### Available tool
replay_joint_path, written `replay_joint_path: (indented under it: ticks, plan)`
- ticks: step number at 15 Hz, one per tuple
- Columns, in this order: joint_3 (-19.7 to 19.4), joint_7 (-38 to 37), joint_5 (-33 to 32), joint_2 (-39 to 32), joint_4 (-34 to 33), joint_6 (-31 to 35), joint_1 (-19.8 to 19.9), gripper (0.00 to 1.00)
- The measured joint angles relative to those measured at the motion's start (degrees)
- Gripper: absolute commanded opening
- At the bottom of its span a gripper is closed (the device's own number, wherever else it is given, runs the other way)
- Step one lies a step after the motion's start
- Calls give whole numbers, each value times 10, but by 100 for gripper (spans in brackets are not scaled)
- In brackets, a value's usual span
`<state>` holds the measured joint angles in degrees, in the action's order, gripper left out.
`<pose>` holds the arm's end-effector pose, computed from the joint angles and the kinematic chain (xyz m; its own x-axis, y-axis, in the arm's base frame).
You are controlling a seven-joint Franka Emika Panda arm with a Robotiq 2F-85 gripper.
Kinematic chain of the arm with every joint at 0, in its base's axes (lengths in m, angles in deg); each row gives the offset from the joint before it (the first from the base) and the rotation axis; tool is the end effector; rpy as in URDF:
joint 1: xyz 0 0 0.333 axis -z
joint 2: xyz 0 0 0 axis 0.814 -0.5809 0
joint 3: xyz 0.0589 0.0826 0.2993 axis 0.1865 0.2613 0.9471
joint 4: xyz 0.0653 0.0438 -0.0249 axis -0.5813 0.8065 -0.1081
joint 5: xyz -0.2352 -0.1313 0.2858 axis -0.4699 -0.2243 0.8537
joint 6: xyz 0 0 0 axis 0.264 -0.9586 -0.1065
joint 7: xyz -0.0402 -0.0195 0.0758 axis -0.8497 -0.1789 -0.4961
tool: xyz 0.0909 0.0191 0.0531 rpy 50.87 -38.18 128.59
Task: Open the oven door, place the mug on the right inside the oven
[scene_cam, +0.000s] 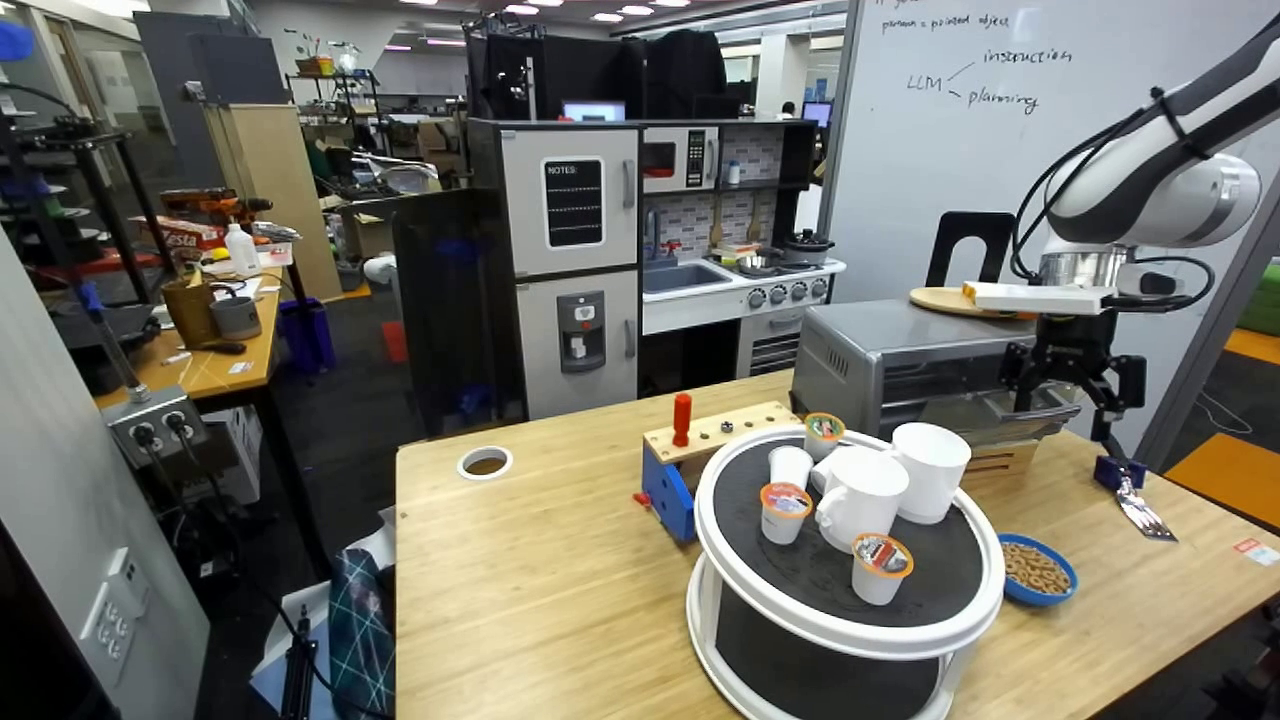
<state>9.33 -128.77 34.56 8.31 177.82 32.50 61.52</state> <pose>0.4800 -0.1422 0.2621 -0.2228 -0.9623 -0.1564 -0.9435 0.1724 0.2831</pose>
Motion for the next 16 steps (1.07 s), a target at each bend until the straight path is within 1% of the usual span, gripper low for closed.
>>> replay_joint_path:
  ticks: [7, 11, 16]
  plan:
    - [0, 5, 0, 0, -4, 1, 0, 100]
    - [12, 31, -1, 13, -7, 1, -8, 100]
    - [17, 58, -1, 33, -7, 0, -13, 100]
